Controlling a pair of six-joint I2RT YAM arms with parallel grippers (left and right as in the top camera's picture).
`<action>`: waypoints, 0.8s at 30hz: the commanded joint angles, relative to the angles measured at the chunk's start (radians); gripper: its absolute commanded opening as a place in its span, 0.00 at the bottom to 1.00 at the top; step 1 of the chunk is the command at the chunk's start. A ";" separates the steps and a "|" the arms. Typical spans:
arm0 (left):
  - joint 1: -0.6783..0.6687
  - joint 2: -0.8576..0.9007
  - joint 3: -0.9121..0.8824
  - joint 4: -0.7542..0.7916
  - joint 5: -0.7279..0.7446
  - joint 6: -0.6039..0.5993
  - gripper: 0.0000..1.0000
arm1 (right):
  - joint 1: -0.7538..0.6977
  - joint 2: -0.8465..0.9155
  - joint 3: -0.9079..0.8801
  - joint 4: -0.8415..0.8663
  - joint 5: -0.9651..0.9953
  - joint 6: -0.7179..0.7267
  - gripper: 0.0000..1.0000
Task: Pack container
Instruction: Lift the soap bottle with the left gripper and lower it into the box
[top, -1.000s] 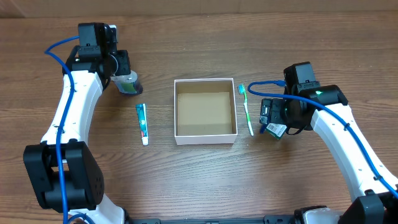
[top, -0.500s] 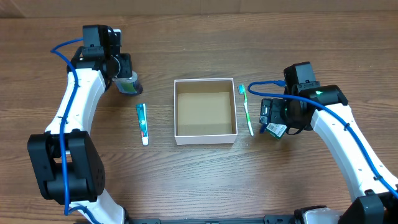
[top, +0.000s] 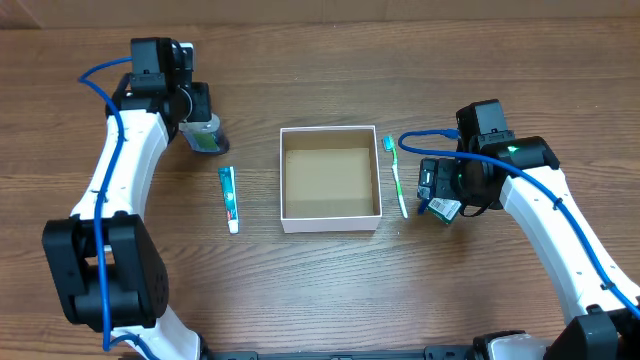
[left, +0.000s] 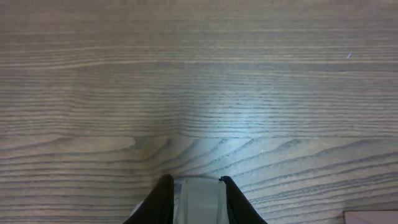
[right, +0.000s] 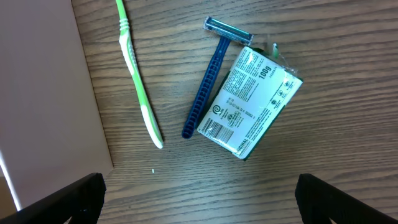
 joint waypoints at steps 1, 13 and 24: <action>-0.002 -0.140 0.037 0.010 -0.003 -0.008 0.17 | -0.003 -0.009 0.023 0.005 0.010 0.008 1.00; -0.283 -0.422 0.037 -0.057 -0.025 -0.309 0.11 | -0.003 -0.009 0.023 0.005 0.010 0.008 1.00; -0.551 -0.335 0.037 -0.147 -0.214 -0.483 0.12 | -0.003 -0.009 0.023 0.005 0.010 0.008 1.00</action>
